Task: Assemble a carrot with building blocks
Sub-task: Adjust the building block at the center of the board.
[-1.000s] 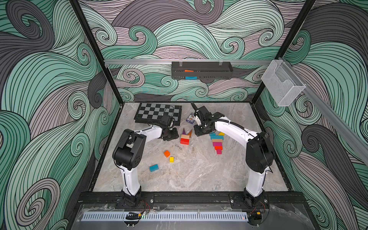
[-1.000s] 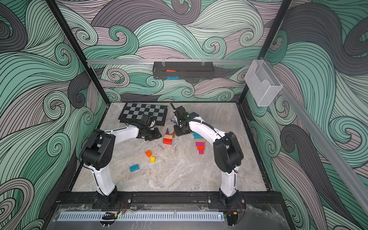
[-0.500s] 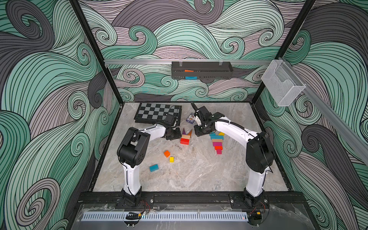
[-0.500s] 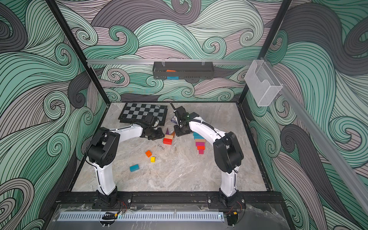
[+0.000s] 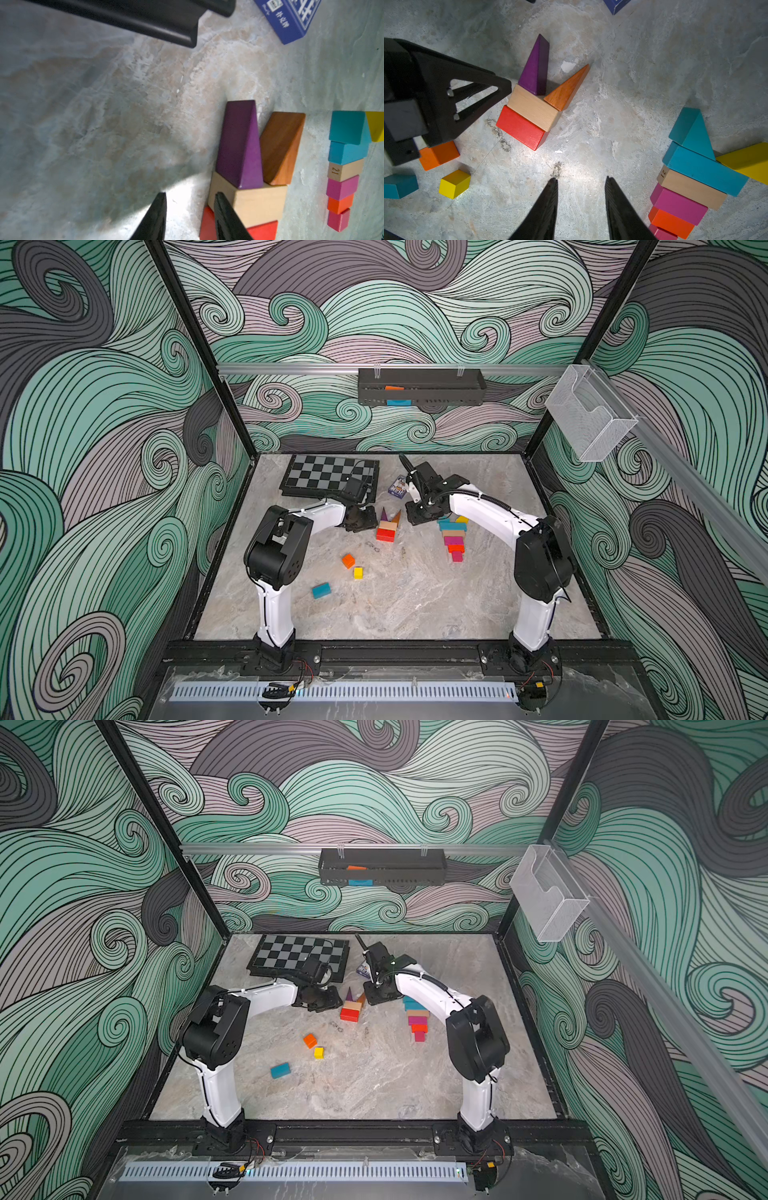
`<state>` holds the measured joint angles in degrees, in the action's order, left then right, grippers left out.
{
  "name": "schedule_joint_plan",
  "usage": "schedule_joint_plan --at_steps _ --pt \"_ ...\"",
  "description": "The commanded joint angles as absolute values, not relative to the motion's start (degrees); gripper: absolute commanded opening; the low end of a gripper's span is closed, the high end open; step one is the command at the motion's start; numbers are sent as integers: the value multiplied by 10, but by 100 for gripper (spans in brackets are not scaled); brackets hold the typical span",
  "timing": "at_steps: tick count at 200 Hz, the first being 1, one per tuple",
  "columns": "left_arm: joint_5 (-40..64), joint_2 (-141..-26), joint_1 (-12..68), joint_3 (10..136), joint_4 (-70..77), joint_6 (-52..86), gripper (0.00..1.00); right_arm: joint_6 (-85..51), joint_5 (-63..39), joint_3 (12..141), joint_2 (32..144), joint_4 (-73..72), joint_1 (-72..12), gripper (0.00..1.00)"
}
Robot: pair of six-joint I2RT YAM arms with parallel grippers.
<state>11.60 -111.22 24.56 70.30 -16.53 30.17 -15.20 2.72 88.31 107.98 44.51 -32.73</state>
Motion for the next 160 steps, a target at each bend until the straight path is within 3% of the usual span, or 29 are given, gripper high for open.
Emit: schedule_joint_plan --at_steps 1,160 --pt "99 -1073 250 699 -191 293 40 -150 17 874 1056 450 -324 40" --pt "97 -1067 272 667 -202 299 36 -158 12 865 1056 447 -330 40"
